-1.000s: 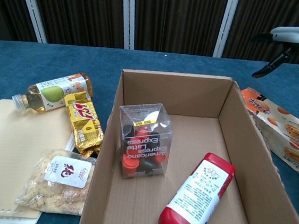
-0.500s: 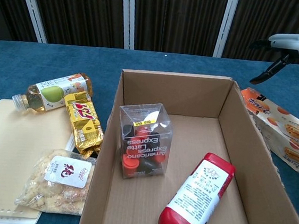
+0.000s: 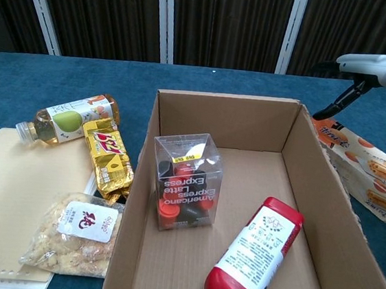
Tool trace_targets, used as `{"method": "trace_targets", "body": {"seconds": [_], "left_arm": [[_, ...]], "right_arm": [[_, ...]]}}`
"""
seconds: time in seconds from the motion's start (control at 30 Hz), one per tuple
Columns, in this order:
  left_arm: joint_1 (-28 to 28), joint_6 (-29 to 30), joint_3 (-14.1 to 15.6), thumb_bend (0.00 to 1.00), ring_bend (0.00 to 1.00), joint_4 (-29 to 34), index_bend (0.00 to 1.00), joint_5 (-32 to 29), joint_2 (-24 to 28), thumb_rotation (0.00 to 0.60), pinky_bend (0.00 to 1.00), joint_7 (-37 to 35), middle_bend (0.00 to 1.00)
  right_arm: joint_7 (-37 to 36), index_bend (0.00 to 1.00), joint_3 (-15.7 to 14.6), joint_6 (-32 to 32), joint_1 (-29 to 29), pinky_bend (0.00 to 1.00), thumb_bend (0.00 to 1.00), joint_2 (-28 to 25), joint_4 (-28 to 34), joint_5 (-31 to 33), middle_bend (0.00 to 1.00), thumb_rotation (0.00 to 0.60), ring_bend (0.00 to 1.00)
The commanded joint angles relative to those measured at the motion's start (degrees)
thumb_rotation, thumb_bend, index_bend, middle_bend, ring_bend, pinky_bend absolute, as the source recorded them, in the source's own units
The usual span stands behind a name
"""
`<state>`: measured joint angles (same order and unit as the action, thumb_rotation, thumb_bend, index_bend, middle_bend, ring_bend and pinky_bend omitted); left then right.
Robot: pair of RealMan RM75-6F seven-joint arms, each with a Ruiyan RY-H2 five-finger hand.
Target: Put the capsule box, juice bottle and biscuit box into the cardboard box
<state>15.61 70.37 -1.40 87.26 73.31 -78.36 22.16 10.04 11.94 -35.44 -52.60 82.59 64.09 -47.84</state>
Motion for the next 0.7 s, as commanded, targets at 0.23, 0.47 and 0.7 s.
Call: {"method": "trace_targets", "body": {"seconds": [0.23, 0.47, 0.7], "left_arm": [[-0.1, 0.0, 0.2, 0.00, 0.00, 0.1, 0.00, 0.6, 0.4, 0.501, 0.00, -0.8, 0.00], [-0.1, 0.2, 0.4, 0.00, 0.00, 0.2, 0.00, 1.2, 0.7, 0.503, 0.00, -1.3, 0.00], [-0.1, 0.4, 0.7, 0.00, 0.00, 0.6, 0.00, 2.2, 1.0, 0.505, 0.00, -1.8, 0.00]], "right_arm": [[2.1, 0.00, -0.8, -2.3, 0.6, 0.00, 0.00, -0.4, 3.8, 1.1, 0.00, 0.600, 0.00], [3.6, 0.00, -1.3, -3.7, 1.0, 0.00, 0.00, -0.6, 7.0, 2.1, 0.00, 0.600, 0.00], [5.2, 0.00, -1.2, -5.2, 0.8, 0.00, 0.00, -0.7, 10.4, 4.2, 0.00, 0.600, 0.00]]}}
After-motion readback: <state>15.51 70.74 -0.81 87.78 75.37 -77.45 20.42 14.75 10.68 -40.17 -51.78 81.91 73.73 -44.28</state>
